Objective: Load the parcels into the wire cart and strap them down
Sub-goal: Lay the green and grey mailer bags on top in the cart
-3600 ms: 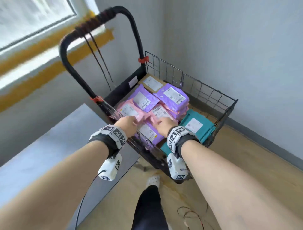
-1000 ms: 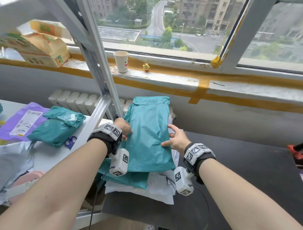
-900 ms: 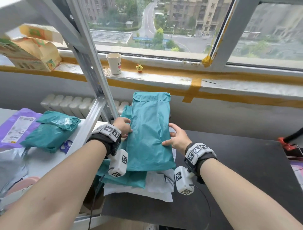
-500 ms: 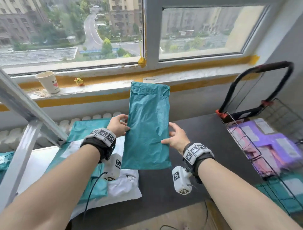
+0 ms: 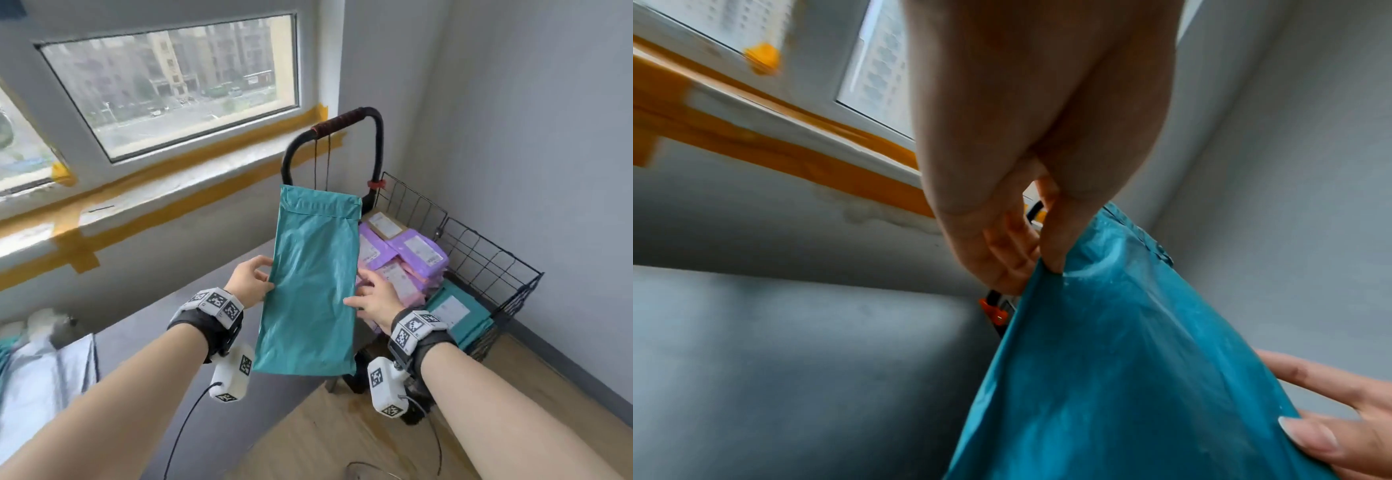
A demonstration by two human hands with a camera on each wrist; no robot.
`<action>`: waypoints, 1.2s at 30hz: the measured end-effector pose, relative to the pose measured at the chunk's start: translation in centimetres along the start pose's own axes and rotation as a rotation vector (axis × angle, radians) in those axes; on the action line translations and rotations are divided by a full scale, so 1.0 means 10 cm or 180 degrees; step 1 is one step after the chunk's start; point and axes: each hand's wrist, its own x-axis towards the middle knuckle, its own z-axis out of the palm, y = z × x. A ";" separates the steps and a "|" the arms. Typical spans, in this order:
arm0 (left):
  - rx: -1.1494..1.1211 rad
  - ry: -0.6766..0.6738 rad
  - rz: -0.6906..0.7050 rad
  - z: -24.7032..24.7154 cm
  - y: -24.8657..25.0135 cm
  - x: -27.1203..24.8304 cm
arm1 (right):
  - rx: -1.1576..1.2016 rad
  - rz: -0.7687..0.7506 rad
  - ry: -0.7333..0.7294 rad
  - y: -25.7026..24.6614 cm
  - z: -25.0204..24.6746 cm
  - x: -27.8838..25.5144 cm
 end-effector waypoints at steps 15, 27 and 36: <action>0.1308 -0.1041 0.0502 2.18 1.27 1.38 | 0.0394 0.0580 0.1073 0.51 -2.17 0.35; 0.1789 -0.1994 0.0560 3.53 1.46 2.75 | -0.0247 0.1614 0.1991 1.02 -2.82 1.37; 0.2070 -0.2479 0.0398 4.13 0.92 3.16 | -0.0420 0.2440 0.2031 1.67 -2.78 1.73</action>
